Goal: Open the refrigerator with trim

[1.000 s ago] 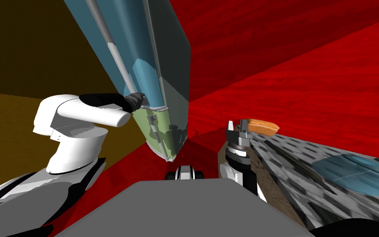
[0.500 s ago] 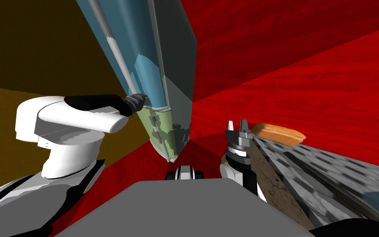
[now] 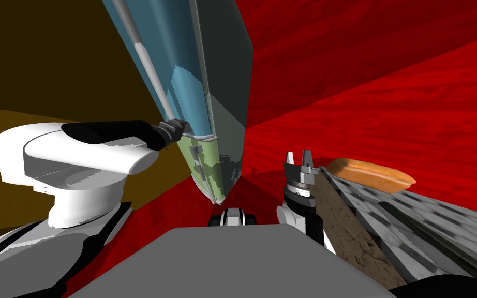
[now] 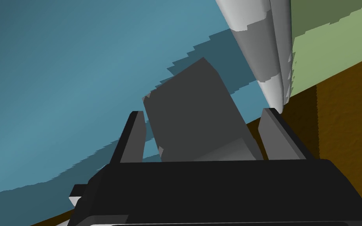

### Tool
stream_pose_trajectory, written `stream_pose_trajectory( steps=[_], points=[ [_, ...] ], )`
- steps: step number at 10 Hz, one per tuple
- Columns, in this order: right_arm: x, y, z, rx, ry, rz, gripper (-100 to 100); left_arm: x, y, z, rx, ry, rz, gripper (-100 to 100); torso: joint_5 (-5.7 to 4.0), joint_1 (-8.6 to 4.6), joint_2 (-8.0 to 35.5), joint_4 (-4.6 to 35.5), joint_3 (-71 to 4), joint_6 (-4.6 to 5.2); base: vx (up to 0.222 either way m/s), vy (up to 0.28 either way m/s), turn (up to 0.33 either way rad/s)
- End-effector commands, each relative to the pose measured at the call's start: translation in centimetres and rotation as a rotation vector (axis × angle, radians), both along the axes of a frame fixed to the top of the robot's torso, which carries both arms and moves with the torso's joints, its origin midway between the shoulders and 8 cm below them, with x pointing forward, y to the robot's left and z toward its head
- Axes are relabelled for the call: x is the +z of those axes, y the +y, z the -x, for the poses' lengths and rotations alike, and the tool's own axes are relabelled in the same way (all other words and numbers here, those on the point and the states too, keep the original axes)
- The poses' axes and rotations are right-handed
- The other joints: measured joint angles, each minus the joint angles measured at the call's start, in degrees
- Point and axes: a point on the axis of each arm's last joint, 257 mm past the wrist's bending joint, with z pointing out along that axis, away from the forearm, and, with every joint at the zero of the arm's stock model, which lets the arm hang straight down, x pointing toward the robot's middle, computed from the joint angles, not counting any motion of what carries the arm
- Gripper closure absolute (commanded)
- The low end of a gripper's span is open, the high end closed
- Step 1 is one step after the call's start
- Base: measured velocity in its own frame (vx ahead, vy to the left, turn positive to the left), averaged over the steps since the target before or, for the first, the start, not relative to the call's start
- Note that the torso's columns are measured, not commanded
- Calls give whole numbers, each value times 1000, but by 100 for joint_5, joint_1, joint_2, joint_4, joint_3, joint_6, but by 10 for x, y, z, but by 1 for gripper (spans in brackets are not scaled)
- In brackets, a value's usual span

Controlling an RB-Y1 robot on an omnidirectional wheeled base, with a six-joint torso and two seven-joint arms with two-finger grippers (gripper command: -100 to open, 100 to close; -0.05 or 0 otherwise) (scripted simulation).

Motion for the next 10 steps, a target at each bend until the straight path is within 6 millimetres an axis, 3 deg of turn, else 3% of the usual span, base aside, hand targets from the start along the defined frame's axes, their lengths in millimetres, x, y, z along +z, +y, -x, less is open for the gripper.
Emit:
stream_pose_trajectory(
  steps=[1,4,5,7,8,10],
  points=[
    [0,0,0,0,0,0,0,6,-16,3,-45,-11,-3,100,13,48,2,13,-2,-15,-129,280,-72],
    [0,0,0,0,0,0,0,11,-47,8,-137,-15,-4,100,0,39,-50,29,-51,-24,-148,358,-88],
    [0,0,0,0,0,0,0,11,-47,8,-137,-15,-4,100,3,45,-75,26,-73,-25,-144,244,-41],
    [0,0,0,0,0,0,0,14,-67,13,-199,-18,-7,100,-15,-3,-70,32,-77,-24,-158,258,-74],
    [0,0,0,0,0,0,0,14,-67,13,-199,-18,-7,100,-8,10,-56,36,-62,-17,-116,230,-48],
    [0,0,0,0,0,0,0,17,-87,19,-260,-19,-12,100,-8,27,-39,43,-55,-20,-171,334,-79]
  ],
)
